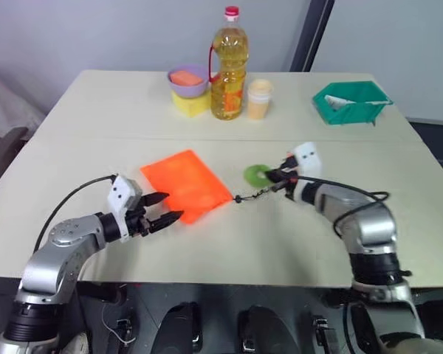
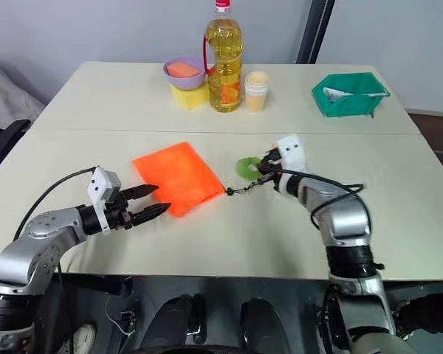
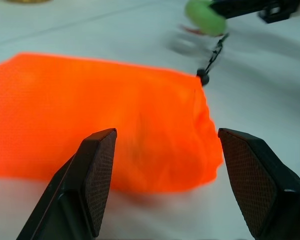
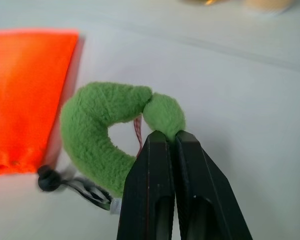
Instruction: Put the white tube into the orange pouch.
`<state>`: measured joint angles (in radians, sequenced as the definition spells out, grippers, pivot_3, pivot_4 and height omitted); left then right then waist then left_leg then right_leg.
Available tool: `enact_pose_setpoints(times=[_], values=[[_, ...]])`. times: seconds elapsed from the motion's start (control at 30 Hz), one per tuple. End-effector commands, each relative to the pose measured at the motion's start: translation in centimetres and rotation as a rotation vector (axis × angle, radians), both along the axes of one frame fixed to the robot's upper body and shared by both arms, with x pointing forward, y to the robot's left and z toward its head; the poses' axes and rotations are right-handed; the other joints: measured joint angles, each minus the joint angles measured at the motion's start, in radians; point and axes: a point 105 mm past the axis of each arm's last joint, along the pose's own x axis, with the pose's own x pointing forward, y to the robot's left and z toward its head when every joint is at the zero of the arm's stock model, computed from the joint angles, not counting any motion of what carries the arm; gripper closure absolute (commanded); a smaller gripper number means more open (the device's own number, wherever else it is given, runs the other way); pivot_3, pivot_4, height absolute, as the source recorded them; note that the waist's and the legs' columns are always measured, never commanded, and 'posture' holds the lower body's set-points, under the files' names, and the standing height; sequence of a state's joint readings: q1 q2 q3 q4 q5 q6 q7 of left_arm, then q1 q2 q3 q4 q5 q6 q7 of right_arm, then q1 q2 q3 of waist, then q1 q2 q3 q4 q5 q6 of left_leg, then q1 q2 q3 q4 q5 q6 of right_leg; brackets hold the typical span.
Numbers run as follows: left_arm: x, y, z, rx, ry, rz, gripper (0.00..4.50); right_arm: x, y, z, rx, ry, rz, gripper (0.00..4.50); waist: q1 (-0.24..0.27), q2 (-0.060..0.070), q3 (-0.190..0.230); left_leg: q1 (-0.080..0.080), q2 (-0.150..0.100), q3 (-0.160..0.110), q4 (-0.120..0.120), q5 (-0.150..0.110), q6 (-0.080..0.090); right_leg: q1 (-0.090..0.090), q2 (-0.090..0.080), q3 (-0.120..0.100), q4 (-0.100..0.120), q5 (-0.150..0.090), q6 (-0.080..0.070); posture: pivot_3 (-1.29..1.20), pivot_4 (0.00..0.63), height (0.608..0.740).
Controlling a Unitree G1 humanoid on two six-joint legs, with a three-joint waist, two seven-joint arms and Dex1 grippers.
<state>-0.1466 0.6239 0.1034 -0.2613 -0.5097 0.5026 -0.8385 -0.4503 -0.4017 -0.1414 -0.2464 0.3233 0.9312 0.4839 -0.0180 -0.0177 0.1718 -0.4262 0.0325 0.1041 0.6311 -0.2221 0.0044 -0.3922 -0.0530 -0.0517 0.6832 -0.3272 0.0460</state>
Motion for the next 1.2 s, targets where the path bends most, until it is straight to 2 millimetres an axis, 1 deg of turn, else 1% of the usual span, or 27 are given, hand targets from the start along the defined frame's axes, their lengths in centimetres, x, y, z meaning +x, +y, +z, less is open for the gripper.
enact_pose_setpoints(times=[0.03, 0.13, 0.27, 0.3, 0.33, 0.37, 0.43, 0.53, 0.63, 0.77, 0.8, 0.9, 0.93, 1.03, 1.1, 1.2], values=[[0.7, -0.3, 1.2, 0.012, -0.073, -0.019, 1.02, -0.9, -1.7, 2.3, 0.027, -0.069, -0.066, 4.46, 0.0, 0.0, 0.0, 0.0, 0.0, 0.0, 0.0, 0.0, 0.0, 0.0, 0.0, 0.0, 0.0, 0.0, 0.0, 0.0, 0.15, 0.737], [1.2, -1.0, 1.3, 0.034, -0.102, -0.052, 1.02, -1.0, -2.6, 2.8, 0.043, -0.079, -0.119, 4.46, 0.001, 0.0, 0.0, 0.0, 0.0, 0.0, 0.0, 0.0, 0.0, 0.0, 0.0, 0.0, 0.0, 0.0, 0.0, 0.0, 0.15, 0.737], [1.3, -3.4, 1.4, 0.058, -0.144, -0.161, 1.02, -1.2, -3.6, 3.3, 0.062, -0.088, -0.172, 4.46, 0.006, 0.0, 0.0, 0.0, 0.0, 0.0, 0.0, 0.0, 0.0, 0.0, 0.0, 0.0, 0.0, 0.0, 0.0, 0.0, 0.15, 0.737], [1.4, -4.0, 1.5, 0.054, -0.152, -0.176, 0.52, -1.3, -3.8, 3.2, 0.062, -0.086, -0.181, 4.5, 0.006, 0.0, 0.0, 0.0, 0.0, 0.0, 0.0, 0.0, 0.0, 0.0, 0.0, 0.0, 0.0, 0.0, 0.0, 0.0, 0.15, 0.737], [1.6, -4.5, 1.5, 0.046, -0.158, -0.188, 0.22, -1.3, -4.0, 3.2, 0.064, -0.085, -0.187, 4.5, 0.006, 0.0, 0.0, 0.0, 0.0, 0.0, 0.0, 0.0, 0.0, 0.0, 0.001, 0.0, 0.0, 0.0, 0.0, 0.0, 0.15, 0.737], [1.8, -5.0, 1.6, 0.03, -0.162, -0.194, 0.06, -1.3, -4.0, 3.2, 0.064, -0.085, -0.19, 4.5, 0.007, 0.0, 0.0, 0.0, 0.0, 0.0, 0.0, 0.0, 0.0, 0.0, 0.001, 0.0, 0.0, 0.0, 0.0, 0.0, 0.15, 0.737], [2.4, -5.6, 2.0, -0.013, -0.161, -0.182, 0.06, -1.4, -4.0, 3.2, 0.065, -0.085, -0.192, 4.5, 0.006, 0.0, 0.0, -0.001, 0.0, 0.0, 0.001, 0.0, 0.0, 0.0, 0.001, 0.0, 0.0, 0.0, 0.0, 0.0, 0.15, 0.737], [3.5, -6.7, 2.4, -0.107, -0.085, -0.2, 0.06, -1.4, -3.8, 3.2, 0.068, -0.089, -0.189, 4.5, 0.005, 0.0, 0.0, -0.001, 0.0, 0.0, 0.001, 0.001, 0.001, 0.0, 0.001, 0.0, 0.0, 0.0, 0.0, 0.0, 0.15, 0.737], [4.2, -7.6, 2.4, -0.109, -0.02, -0.265, 0.06, -1.2, -3.4, 3.3, 0.069, -0.095, -0.177, 4.5, 0.005, 0.0, 0.0, -0.001, 0.0, 0.0, 0.001, 0.001, 0.0, 0.0, 0.002, 0.0, 0.0, 0.0, 0.001, 0.0, 0.15, 0.737], [6.8, -8.7, 3.2, -0.144, 0.095, -0.313, 0.06, -1.1, -2.3, 3.7, 0.033, -0.128, -0.143, 4.5, 0.007, 0.0, 0.0, -0.001, 0.0, 0.0, 0.001, 0.002, 0.0, 0.0, 0.003, 0.0, 0.001, 0.0, 0.001, 0.0, 0.15, 0.737], [7.1, -8.9, 3.3, -0.154, 0.122, -0.328, 0.06, -1.1, -2.2, 3.7, 0.02, -0.135, -0.137, 4.5, 0.007, 0.0, 0.0, -0.001, 0.0, 0.0, 0.002, 0.002, 0.0, 0.0, 0.003, 0.0, 0.001, 0.0, 0.001, 0.0, 0.15, 0.737], [7.5, -9.3, 2.9, -0.119, 0.164, -0.382, 0.06, -1.3, -1.8, 3.7, -0.026, -0.155, -0.114, 4.5, 0.002, 0.0, 0.0, -0.001, 0.0, 0.0, 0.001, 0.002, 0.0, 0.0, 0.003, 0.0, 0.0, 0.0, 0.001, 0.0, 0.15, 0.737], [7.6, -9.4, 2.7, -0.11, 0.175, -0.398, 0.06, -1.3, -1.6, 3.7, -0.036, -0.163, -0.107, 4.5, 0.001, 0.0, 0.0, -0.001, 0.0, 0.0, 0.001, 0.004, -0.003, 0.0, 0.004, 0.0, 0.0, 0.0, 0.002, 0.0, 0.15, 0.737], [7.7, -10.1, 2.4, -0.063, 0.187, -0.459, 0.06, -1.5, -1.1, 4.0, -0.027, -0.184, -0.09, 4.5, 0.002, 0.0, 0.0, -0.001, 0.0, 0.0, 0.0, 0.005, -0.004, -0.001, 0.004, 0.001, 0.0, 0.0, 0.002, 0.0, 0.15, 0.737], [7.7, -10.3, 2.3, -0.043, 0.18, -0.489, 0.06, -1.5, -1.0, 4.1, -0.026, -0.191, -0.089, 4.5, 0.004, 0.0, 0.0, -0.001, 0.0, 0.0, 0.0, 0.005, -0.005, -0.001, 0.004, 0.001, 0.0, 0.0, 0.002, 0.0, 0.15, 0.737], [7.9, -10.8, 1.9, 0.031, 0.116, -0.512, 0.06, -1.7, -1.0, 4.6, -0.026, -0.212, -0.084, 4.5, 0.005, 0.0, 0.0, -0.002, 0.0, 0.0, 0.001, 0.005, -0.005, -0.001, 0.004, 0.001, 0.0, 0.0, 0.002, 0.0, 0.15, 0.737]])
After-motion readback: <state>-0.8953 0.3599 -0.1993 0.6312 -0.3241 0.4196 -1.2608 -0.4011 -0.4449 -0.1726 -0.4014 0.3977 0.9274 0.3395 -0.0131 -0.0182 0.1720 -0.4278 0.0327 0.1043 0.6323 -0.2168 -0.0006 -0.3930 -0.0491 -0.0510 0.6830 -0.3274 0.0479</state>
